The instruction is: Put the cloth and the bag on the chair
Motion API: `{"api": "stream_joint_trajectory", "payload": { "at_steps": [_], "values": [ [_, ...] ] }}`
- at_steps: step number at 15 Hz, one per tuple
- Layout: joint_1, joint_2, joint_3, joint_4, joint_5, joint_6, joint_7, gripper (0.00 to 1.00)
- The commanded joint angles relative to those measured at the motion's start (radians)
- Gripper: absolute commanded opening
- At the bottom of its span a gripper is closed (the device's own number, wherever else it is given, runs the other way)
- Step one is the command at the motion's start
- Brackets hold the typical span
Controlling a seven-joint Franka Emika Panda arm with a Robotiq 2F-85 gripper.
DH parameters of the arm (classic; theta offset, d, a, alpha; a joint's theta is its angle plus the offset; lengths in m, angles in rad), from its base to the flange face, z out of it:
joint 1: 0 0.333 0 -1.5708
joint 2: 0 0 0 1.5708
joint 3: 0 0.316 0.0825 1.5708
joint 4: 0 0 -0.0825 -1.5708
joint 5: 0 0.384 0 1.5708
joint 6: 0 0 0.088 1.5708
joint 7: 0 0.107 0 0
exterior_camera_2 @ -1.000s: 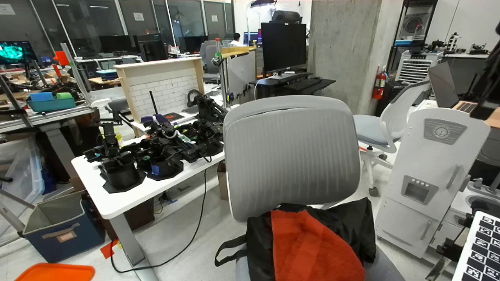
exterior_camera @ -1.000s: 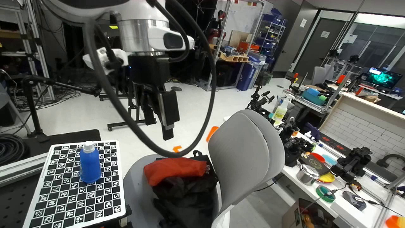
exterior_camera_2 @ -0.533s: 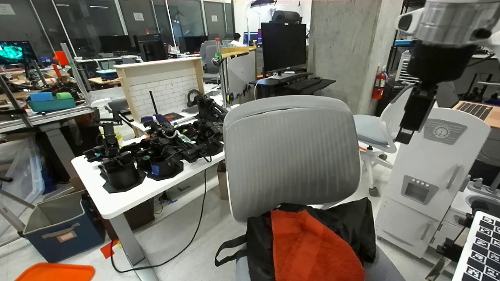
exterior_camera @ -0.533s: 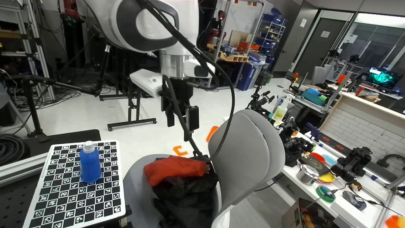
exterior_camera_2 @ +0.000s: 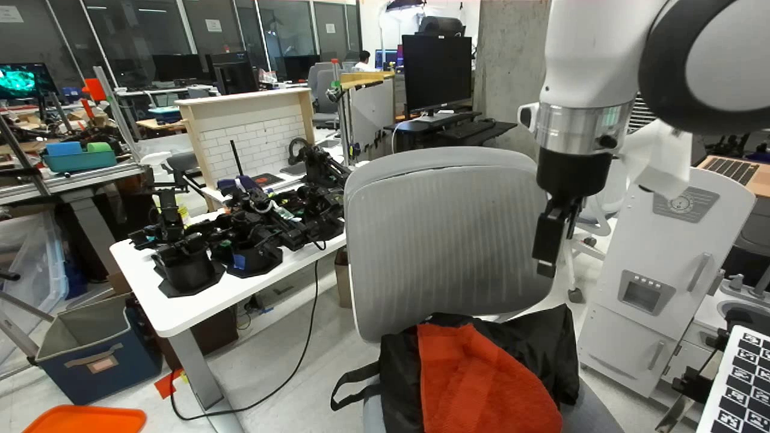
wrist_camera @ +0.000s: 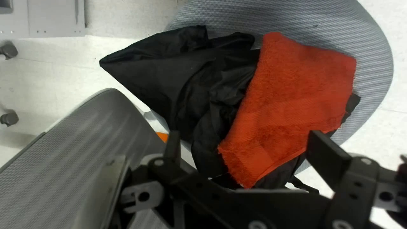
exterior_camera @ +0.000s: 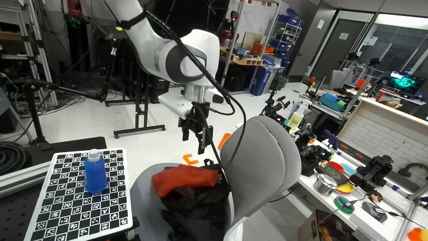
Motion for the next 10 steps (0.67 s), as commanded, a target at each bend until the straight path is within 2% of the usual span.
{"api": "stream_joint_trajectory", "payload": {
  "at_steps": [1,10],
  "values": [
    [0.038,0.133,-0.018,0.119,-0.014,-0.041,0.049,1.00],
    [0.122,0.360,-0.059,0.253,-0.020,-0.043,0.122,1.00]
  ]
}}
